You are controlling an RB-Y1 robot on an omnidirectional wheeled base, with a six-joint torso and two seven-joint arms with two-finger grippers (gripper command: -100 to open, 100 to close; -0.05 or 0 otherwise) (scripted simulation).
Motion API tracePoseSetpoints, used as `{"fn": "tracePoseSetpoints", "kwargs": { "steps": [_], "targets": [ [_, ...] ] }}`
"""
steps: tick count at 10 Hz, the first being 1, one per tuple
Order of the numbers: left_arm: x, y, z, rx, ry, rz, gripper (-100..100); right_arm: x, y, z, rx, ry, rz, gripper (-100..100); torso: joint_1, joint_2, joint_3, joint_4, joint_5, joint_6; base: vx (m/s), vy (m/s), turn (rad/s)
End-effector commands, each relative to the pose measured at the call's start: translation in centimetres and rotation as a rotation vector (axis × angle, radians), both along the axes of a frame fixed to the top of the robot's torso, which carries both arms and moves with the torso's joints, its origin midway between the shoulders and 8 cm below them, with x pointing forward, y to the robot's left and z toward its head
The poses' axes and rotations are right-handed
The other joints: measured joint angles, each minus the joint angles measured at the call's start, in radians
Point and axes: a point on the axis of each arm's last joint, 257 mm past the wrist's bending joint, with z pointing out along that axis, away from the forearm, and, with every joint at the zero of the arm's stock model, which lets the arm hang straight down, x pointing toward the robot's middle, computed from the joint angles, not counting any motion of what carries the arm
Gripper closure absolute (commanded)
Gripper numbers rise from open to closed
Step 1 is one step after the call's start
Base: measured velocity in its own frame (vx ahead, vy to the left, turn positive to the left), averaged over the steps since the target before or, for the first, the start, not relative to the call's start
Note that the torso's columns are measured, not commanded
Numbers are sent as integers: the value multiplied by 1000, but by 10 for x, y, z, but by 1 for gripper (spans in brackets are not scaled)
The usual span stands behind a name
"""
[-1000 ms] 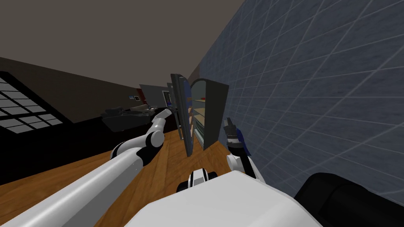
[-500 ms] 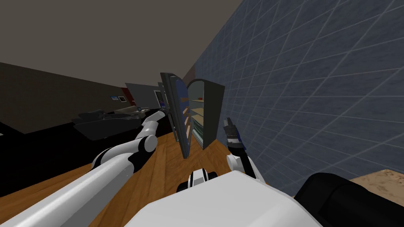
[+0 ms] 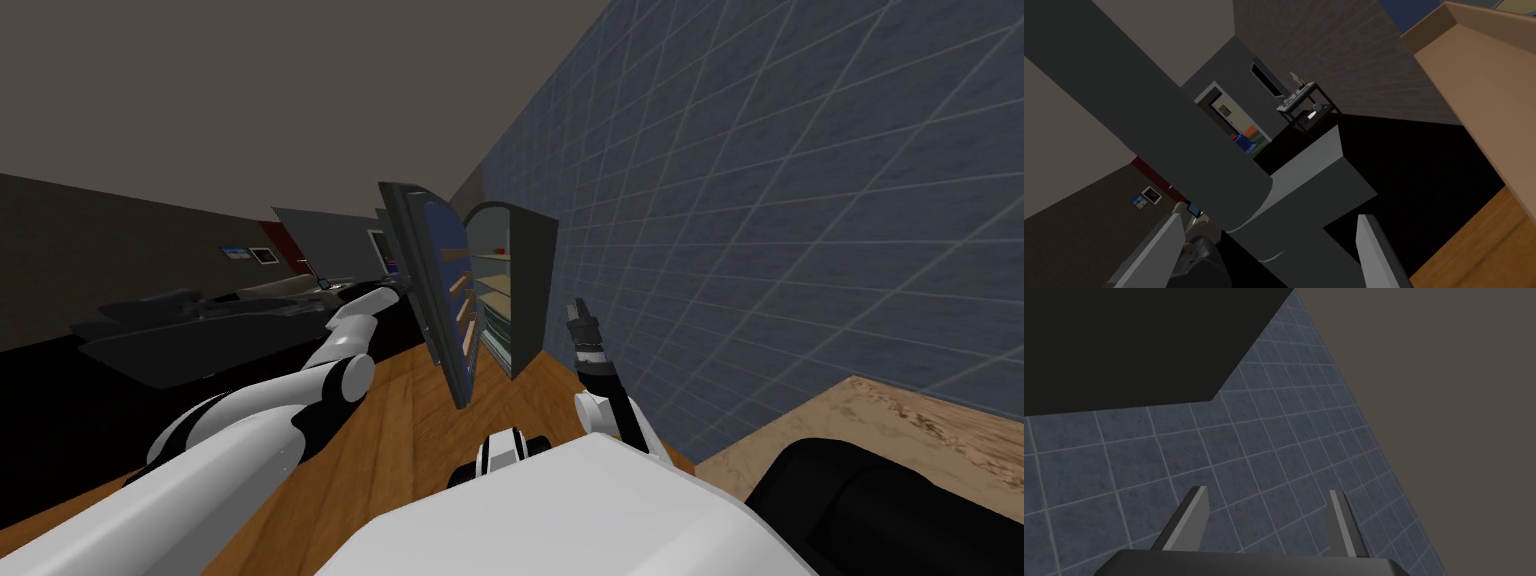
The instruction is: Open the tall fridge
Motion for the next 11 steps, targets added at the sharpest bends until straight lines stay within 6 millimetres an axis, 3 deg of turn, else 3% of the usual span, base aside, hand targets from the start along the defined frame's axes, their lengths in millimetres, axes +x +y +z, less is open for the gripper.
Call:
{"fn": "tracePoseSetpoints", "kwargs": {
  "steps": [1,2,3,4,5,7,8,10,11],
  "targets": [
    [-7,14,-1,-20,-3,20,100,0,0,0,0,0,0,0,3,1,1,1,0,0,1,-18,11],
    [-17,29,12,-10,-44,31,100,0,0,0,0,0,0,0,5,2,2,2,1,1,10,136,-382],
    [-26,47,-10,-32,-26,53,100,0,0,0,0,0,0,0,10,0,1,5,0,12,-29,212,-312],
    [-33,62,-15,-52,-22,72,100,0,0,0,0,0,0,0,8,-2,1,2,1,12,-24,117,-107],
    [-39,77,-4,-35,-31,93,100,0,0,0,0,0,0,0,2,0,2,-1,2,2,5,14,-24],
    [-42,85,1,-26,-36,104,100,0,0,0,0,0,0,0,0,1,0,2,-2,-8,-1,-37,10],
    [-47,81,15,-30,-87,85,100,0,0,0,0,0,0,0,4,0,0,3,-1,-8,-21,114,-289],
    [-67,125,8,-31,-66,142,100,0,0,0,-1,0,0,0,12,-4,-1,5,-1,6,-36,157,-238],
    [-78,140,9,-19,-67,162,100,0,0,0,0,0,0,0,4,-3,0,5,-2,-3,5,33,-74]
  ]
}}
